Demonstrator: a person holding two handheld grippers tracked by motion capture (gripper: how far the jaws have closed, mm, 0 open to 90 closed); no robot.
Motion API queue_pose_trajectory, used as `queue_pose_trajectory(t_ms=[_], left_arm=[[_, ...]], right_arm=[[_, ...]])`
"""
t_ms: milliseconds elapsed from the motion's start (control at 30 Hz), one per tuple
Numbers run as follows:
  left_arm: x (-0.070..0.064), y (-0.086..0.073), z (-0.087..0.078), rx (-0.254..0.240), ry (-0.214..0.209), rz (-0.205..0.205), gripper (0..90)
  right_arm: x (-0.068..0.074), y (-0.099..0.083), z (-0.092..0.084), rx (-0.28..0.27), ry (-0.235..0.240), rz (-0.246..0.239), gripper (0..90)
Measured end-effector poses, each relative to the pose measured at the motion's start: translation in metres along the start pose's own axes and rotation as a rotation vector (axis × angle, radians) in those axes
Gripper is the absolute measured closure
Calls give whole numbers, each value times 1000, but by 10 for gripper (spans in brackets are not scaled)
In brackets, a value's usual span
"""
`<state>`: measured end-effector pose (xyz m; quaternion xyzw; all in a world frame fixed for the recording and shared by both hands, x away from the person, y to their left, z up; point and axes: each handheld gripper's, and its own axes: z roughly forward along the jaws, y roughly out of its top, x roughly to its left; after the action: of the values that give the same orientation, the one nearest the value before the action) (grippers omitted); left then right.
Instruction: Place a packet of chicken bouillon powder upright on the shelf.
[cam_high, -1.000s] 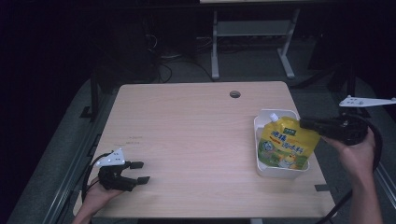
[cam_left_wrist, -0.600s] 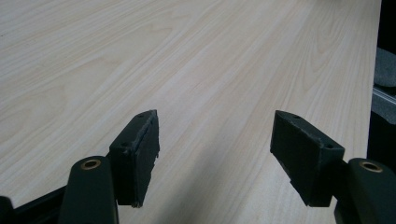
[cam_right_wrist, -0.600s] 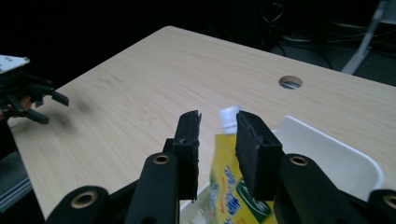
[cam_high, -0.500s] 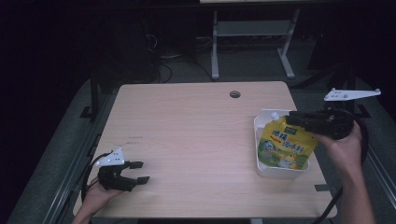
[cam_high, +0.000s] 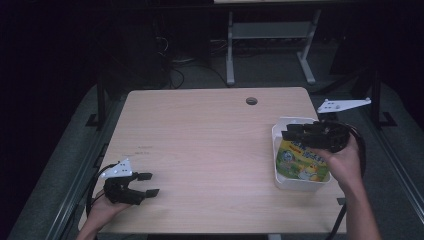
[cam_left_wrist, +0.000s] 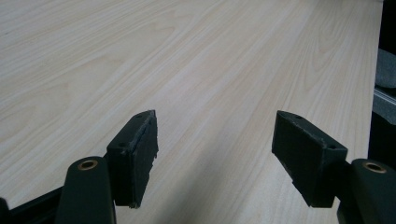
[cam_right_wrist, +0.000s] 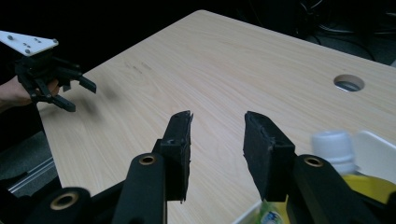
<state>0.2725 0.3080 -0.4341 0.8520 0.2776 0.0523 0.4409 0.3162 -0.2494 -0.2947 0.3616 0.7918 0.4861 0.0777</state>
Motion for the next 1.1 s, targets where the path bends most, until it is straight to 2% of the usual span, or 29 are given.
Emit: queue_pose_trajectory(t_ms=[233,500,800,1100], left_arm=[[1,0,-1,1,-1,-2,302],[1,0,-1,4,-2,-3,296],[1,-1,-1,1,-1,-5,292],[2,-2,-3,-1,2,-6,287]], right_arm=[[11,1,13,11,23,-16,566],[32,3,33,39,55,-49,525],[60,1,68,85,120,-92,485],[80,-6,103,143,183,-110,460]])
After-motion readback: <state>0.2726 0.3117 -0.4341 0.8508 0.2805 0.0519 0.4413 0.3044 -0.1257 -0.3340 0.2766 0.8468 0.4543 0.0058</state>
